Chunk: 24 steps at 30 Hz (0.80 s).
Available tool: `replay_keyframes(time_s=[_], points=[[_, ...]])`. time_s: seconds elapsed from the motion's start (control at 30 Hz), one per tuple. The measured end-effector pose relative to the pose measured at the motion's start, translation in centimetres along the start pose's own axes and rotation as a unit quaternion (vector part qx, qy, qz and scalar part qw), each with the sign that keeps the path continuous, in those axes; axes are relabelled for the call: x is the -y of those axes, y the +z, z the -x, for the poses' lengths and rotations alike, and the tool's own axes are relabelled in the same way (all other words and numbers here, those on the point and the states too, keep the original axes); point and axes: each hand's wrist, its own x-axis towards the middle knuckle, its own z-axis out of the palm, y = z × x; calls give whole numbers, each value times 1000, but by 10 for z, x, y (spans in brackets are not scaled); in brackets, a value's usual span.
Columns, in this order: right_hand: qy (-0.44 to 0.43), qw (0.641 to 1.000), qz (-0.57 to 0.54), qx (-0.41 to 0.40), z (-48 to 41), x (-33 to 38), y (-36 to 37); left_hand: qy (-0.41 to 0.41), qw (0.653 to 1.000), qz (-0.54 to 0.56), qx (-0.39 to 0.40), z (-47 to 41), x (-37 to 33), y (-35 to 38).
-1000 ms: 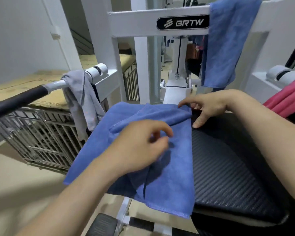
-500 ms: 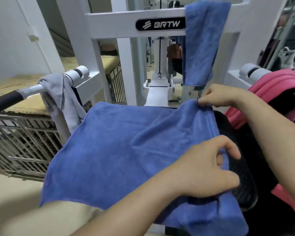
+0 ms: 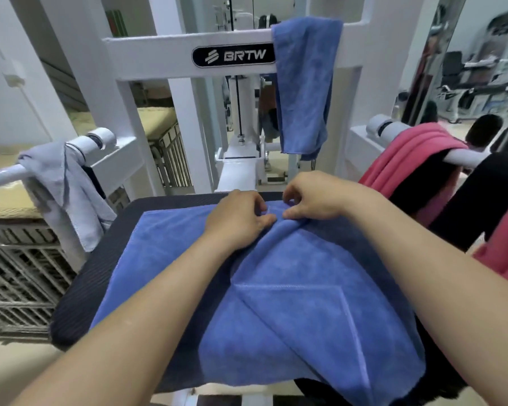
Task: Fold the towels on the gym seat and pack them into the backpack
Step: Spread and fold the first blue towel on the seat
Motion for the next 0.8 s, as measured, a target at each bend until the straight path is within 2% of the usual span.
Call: replay_keyframes(time_s=[0.1, 0.13, 0.17, 0.23, 0.3, 0.37, 0.53, 0.63, 0.73, 0.8], points=[[-11, 1000, -12, 8, -4, 2, -1, 11, 998, 53, -41, 5, -7, 3], [-18, 1000, -18, 14, -4, 4, -3, 4, 992, 108, -59, 8, -6, 1], [-26, 999, -24, 17, -5, 7, -6, -7, 979, 191, -71, 10, -4, -2], [-44, 998, -43, 14, -6, 19, -14, -33, 931, 351, -93, 17, 3, -13], [-63, 993, -96, 14, -11, 37, -22, -53, 906, 400, -126, 24, 17, -28], [-78, 986, -144, 26, -19, 59, -28, -63, 898, 409, -152, 28, 35, -44], [-90, 989, -116, 35, -49, 128, -17, -96, 902, 365, -212, 27, 90, -76], [-68, 991, -112, 5, -75, 153, 14, -110, 932, 297, -178, 25, 125, -83], [8, 999, -30, -23, -89, 161, 44, -126, 973, 143, -133, 20, 160, -81], [46, 998, -13, -40, -90, 168, 51, -102, 985, 55, -125, 16, 172, -81]])
